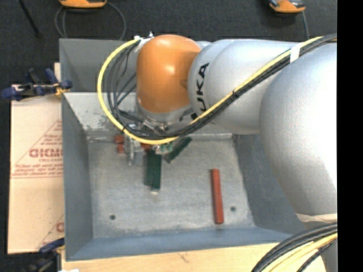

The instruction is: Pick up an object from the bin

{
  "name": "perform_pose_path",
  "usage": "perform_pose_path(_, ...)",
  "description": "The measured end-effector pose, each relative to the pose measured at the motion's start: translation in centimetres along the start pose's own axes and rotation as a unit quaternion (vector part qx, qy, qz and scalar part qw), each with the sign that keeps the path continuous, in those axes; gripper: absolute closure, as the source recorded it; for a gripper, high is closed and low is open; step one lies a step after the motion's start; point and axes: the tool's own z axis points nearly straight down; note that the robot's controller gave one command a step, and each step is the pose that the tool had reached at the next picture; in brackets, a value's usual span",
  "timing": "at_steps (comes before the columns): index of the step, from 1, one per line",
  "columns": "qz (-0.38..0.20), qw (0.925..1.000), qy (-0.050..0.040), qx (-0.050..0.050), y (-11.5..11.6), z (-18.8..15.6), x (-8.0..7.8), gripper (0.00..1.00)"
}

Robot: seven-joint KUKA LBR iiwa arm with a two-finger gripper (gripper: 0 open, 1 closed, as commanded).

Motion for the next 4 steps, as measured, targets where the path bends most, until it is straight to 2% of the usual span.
perform_pose_path(1,-0.001,1.0000,-0.0001,-0.001,0.2,0.0,0.0,0.00)
perform_pose_path(2,0.080,0.9968,0.0011,-0.001,-5.2,3.7,-1.0,0.00)
perform_pose_path(3,0.097,0.9953,0.0013,-0.002,-9.8,10.9,-2.6,0.00)
perform_pose_path(4,0.095,0.9954,-0.0119,-0.003,-9.7,9.7,-3.3,1.00)
